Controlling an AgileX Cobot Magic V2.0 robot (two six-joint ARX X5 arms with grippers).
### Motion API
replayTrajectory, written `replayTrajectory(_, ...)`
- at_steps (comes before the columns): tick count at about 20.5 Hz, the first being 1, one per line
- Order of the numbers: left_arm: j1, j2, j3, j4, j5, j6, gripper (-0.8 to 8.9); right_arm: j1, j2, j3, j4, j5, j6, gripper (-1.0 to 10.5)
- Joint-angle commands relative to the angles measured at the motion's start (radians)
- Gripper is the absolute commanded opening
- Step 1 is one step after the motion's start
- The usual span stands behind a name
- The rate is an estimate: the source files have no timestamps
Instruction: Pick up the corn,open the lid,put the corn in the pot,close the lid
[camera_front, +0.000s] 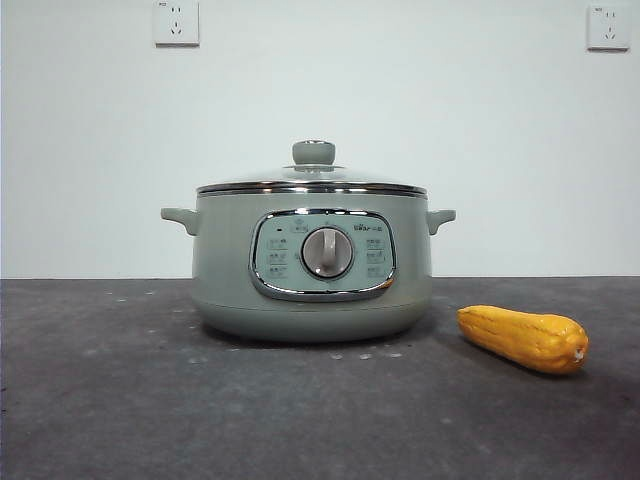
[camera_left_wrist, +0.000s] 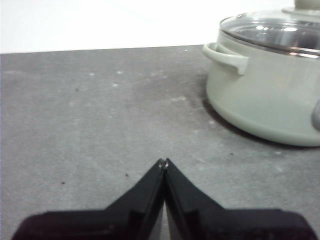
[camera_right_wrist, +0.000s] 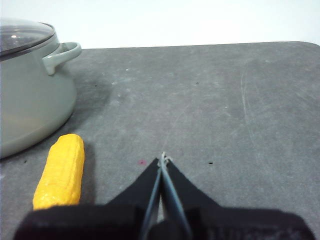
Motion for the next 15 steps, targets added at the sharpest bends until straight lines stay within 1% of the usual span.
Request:
replayTrajectory(1,-0.002,0.000,-0.013,0.010,0.005,-0.050,-0.03,0.001,-0.002,-0.006,0.000,0.000,0.011,0.0)
replayTrajectory(7,-0.001,0.000,-0.013,0.010,0.002,-0.052,-0.03,0.001,-0.002,-0.006,0.000,0.000,0.011,0.0)
replayTrajectory(12,-0.001,0.000,-0.013,0.011,0.002,-0.098,-0.03,0.001,-0.002,-0.006,0.001,0.000,0.011,0.0)
replayTrajectory(15,-0.001,0.000,-0.012,0.021,0.002,-0.104,-0.03,0.001,-0.002,-0.005,0.019,0.000,0.019,0.0)
